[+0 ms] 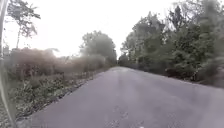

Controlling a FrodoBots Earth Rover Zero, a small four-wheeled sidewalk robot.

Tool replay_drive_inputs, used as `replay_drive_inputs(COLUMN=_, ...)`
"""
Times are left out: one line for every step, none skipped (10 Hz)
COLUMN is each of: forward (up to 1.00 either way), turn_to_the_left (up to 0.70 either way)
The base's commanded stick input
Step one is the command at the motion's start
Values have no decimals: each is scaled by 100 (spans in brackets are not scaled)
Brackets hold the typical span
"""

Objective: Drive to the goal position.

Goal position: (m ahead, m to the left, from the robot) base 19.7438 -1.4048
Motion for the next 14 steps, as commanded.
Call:
replay_drive_inputs(forward=70, turn_to_the_left=1)
replay_drive_inputs(forward=70, turn_to_the_left=1)
replay_drive_inputs(forward=70, turn_to_the_left=1)
replay_drive_inputs(forward=70, turn_to_the_left=1)
replay_drive_inputs(forward=70, turn_to_the_left=1)
replay_drive_inputs(forward=70, turn_to_the_left=1)
replay_drive_inputs(forward=70, turn_to_the_left=1)
replay_drive_inputs(forward=70, turn_to_the_left=1)
replay_drive_inputs(forward=70, turn_to_the_left=1)
replay_drive_inputs(forward=70, turn_to_the_left=1)
replay_drive_inputs(forward=70, turn_to_the_left=1)
replay_drive_inputs(forward=70, turn_to_the_left=1)
replay_drive_inputs(forward=70, turn_to_the_left=1)
replay_drive_inputs(forward=70, turn_to_the_left=1)
